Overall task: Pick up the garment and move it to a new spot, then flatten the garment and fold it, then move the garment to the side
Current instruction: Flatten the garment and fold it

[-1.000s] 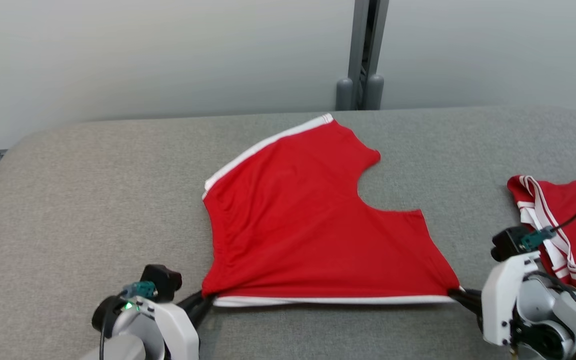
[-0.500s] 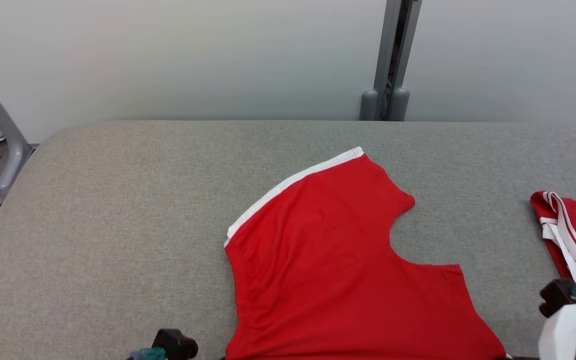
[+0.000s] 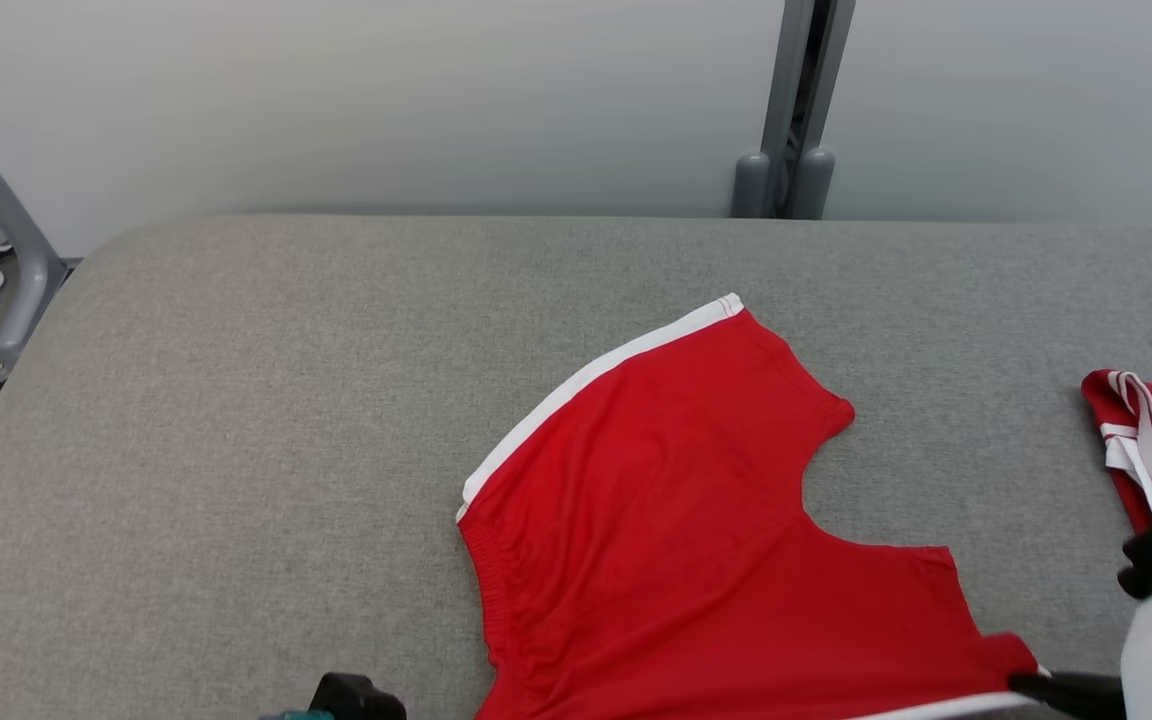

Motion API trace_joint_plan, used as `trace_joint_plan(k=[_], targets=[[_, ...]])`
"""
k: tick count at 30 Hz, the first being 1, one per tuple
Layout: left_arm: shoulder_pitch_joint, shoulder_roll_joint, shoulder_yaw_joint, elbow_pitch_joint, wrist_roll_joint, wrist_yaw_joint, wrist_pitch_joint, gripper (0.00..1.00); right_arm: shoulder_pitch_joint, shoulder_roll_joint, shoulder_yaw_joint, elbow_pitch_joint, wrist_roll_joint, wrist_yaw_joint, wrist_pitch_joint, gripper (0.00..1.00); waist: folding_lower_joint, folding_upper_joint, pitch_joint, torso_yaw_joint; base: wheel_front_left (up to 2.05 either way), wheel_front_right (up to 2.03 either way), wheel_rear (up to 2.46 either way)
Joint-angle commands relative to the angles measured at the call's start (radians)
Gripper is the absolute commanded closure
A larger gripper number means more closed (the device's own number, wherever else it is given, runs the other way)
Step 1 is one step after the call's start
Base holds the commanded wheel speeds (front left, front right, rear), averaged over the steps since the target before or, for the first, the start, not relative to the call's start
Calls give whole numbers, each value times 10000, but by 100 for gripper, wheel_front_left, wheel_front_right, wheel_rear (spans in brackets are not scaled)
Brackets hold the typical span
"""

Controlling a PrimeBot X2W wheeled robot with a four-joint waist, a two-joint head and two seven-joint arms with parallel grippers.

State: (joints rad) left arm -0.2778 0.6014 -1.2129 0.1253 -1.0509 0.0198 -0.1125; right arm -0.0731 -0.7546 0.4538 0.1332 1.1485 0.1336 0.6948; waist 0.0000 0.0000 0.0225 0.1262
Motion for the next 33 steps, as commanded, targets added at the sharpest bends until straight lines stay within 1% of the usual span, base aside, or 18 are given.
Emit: trace_joint_plan(k=[1, 6, 11, 16, 20, 22, 24, 30, 33], targets=[[-213, 57, 130, -158, -233, -45, 120, 100, -181, 198, -439, -264, -297, -46, 295, 100, 0, 0, 147, 79, 0, 0, 0], [-482, 117, 640, -663, -1085, -291, 400, 100, -770, 838, -1529, -837, -1104, -33, 990, 100, 0, 0, 449, 342, 0, 0, 0], [-988, 221, 1221, -985, -1744, -540, 597, 100, -1744, 1634, -2360, -1064, -2009, -33, 1668, 100, 0, 0, 805, 692, 0, 0, 0], [-1573, -27, 1678, -1074, -2335, -724, 855, 100, -2878, 2299, -2790, -971, -2820, -33, 2163, 100, 0, 0, 1256, 1132, 0, 0, 0], [-2115, -473, 1865, -779, -2417, -754, 938, 100, -3854, 2589, -2766, -683, -3436, -33, 2249, 100, 0, 0, 1705, 1430, 0, 0, 0], [-2372, -755, 1866, -537, -2451, -824, 1017, 100, -4293, 2715, -2684, -437, -3671, -33, 2174, 100, 0, 0, 1906, 1547, 0, 0, 0], [-2630, -1033, 1963, -199, -2556, -804, 1038, 100, -4772, 2793, -2627, -130, -3884, -32, 2038, 100, 0, 0, 2116, 1640, 0, 0, 0], [-3224, -1837, 2191, 1010, -2624, -787, 897, 100, -5853, 2979, -2327, 1040, -4494, -33, 1272, 100, 0, 0, 2597, 1855, 0, 0, 0], [-3434, -2222, 2186, 1547, -2700, -933, 869, 100, -6203, 2951, -2095, 1595, -4811, -33, 595, 100, 0, 0, 2742, 1923, 0, 0, 0]])
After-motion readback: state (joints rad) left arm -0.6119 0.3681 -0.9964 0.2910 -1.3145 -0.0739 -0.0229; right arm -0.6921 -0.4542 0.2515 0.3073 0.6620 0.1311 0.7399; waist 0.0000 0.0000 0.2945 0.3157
